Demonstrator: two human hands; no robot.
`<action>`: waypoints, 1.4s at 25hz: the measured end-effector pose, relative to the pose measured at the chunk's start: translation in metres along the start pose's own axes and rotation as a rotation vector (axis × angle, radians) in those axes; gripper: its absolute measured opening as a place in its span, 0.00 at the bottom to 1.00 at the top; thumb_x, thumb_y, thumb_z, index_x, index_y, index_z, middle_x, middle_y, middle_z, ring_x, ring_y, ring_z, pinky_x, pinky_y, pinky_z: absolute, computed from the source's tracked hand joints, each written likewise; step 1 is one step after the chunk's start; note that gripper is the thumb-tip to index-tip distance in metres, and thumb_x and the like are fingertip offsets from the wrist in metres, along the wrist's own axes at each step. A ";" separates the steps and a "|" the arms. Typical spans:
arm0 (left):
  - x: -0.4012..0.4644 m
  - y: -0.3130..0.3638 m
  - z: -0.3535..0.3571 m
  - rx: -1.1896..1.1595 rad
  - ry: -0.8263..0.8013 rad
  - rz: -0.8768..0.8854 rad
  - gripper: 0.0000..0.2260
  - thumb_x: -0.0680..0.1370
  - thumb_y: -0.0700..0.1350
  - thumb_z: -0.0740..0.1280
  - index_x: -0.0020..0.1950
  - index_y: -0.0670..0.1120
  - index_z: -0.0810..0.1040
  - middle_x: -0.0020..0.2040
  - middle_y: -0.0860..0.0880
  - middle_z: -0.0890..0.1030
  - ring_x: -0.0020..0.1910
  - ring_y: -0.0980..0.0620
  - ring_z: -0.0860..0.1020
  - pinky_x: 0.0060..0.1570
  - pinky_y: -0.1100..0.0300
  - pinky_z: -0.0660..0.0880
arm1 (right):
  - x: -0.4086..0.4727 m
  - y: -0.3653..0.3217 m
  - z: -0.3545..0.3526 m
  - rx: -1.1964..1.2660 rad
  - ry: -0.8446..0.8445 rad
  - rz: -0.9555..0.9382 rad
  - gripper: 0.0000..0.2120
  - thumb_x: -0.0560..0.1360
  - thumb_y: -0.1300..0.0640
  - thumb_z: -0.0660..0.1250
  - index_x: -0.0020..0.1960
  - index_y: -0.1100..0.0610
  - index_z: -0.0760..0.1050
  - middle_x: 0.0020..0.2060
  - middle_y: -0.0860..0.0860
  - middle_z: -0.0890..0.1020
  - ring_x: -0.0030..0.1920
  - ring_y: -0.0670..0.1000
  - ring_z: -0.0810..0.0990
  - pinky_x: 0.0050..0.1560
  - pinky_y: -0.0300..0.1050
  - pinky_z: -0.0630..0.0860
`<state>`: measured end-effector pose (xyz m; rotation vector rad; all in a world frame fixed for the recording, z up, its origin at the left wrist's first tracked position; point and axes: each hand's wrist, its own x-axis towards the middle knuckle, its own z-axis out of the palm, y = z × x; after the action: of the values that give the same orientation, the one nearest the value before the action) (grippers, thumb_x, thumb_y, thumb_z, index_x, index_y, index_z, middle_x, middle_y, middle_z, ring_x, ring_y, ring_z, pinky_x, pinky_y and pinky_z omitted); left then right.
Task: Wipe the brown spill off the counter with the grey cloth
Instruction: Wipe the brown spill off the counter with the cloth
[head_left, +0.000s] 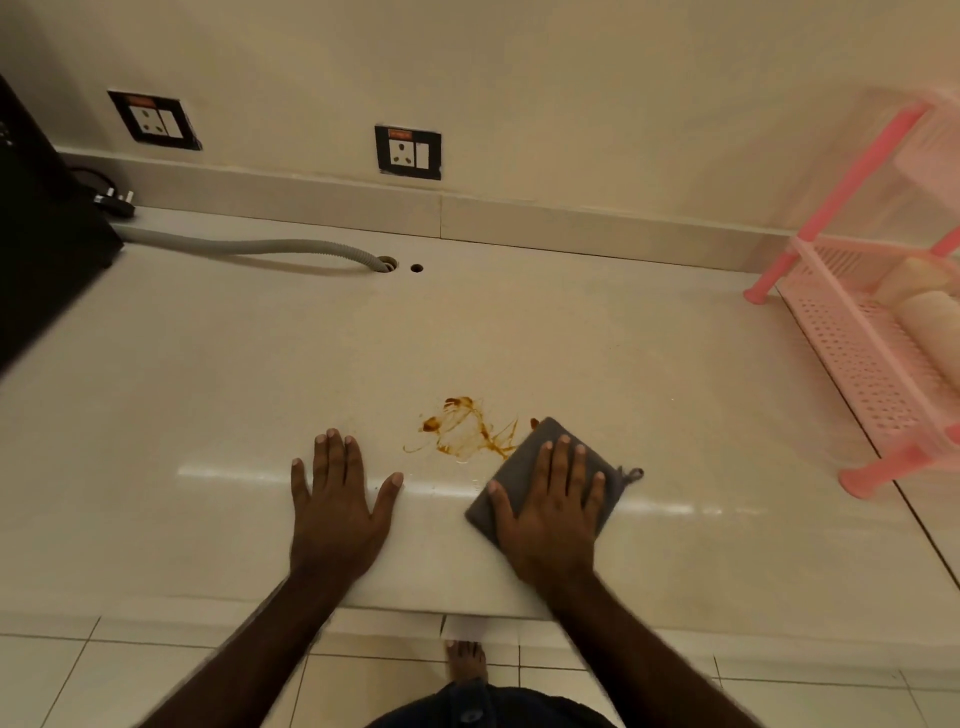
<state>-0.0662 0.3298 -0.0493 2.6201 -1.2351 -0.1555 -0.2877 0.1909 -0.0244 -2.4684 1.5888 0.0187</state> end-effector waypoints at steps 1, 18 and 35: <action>0.000 0.000 0.000 -0.001 0.000 -0.002 0.42 0.81 0.71 0.39 0.84 0.41 0.46 0.86 0.43 0.46 0.84 0.48 0.40 0.82 0.40 0.41 | 0.012 0.003 -0.005 -0.004 -0.006 0.040 0.47 0.82 0.26 0.42 0.88 0.59 0.39 0.88 0.58 0.42 0.87 0.60 0.38 0.85 0.65 0.38; 0.001 0.000 0.006 0.011 0.035 -0.008 0.41 0.82 0.71 0.41 0.84 0.43 0.47 0.86 0.44 0.47 0.85 0.48 0.41 0.82 0.40 0.43 | 0.023 0.108 -0.013 -0.061 0.037 -0.017 0.43 0.81 0.26 0.34 0.89 0.49 0.45 0.88 0.54 0.45 0.88 0.58 0.41 0.85 0.67 0.44; 0.002 -0.001 0.004 0.036 0.013 -0.011 0.41 0.82 0.71 0.41 0.85 0.43 0.46 0.86 0.43 0.47 0.85 0.48 0.40 0.82 0.40 0.40 | 0.103 0.026 -0.013 -0.100 -0.087 -0.268 0.46 0.81 0.25 0.39 0.88 0.52 0.39 0.87 0.56 0.38 0.87 0.60 0.36 0.84 0.68 0.35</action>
<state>-0.0649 0.3277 -0.0535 2.6545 -1.2312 -0.1194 -0.2694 0.0854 -0.0289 -2.6972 1.2405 0.1654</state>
